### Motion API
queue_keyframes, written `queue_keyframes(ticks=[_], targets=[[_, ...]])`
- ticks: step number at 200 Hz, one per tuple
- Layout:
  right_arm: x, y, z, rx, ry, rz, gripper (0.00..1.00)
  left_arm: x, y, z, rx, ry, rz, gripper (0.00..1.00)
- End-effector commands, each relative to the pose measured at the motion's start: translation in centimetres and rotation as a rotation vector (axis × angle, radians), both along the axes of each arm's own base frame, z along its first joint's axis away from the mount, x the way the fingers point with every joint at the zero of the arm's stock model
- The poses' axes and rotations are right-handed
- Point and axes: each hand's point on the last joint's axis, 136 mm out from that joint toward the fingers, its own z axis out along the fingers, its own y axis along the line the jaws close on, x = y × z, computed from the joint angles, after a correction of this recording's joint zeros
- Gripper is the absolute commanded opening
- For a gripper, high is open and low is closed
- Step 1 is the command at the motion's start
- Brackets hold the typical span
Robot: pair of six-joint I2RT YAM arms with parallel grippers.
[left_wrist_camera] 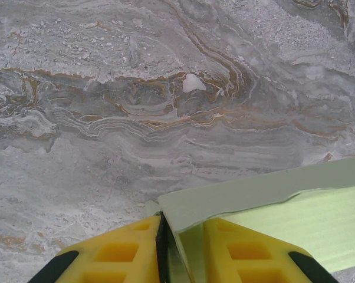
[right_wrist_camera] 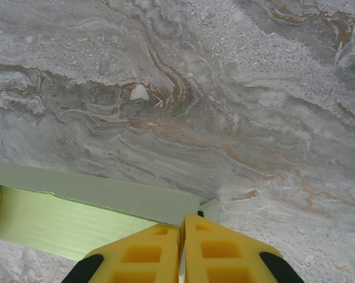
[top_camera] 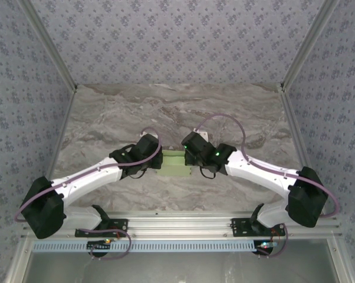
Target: Fold the paper box
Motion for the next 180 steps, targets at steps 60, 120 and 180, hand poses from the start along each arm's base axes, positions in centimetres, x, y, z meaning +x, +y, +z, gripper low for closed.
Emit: queue_keyframes(ticks=[60,120,180], targets=[[-2.1,-0.8,-3.6,-0.033,-0.007,0.046,0.08,-1.0,-0.6,0.1,-0.059,0.025,-0.005,0.41],[-1.7,-0.7,-3.1,-0.045,-0.038,0.059,0.07,-0.9,1.3,2.7,-0.159,-0.028,0.036,0.67],[-1.4,-0.5,-3.1,-0.058,-0.044,0.065,0.07,-1.5,4.0,4.3,-0.242,-0.1,0.059,0.75]])
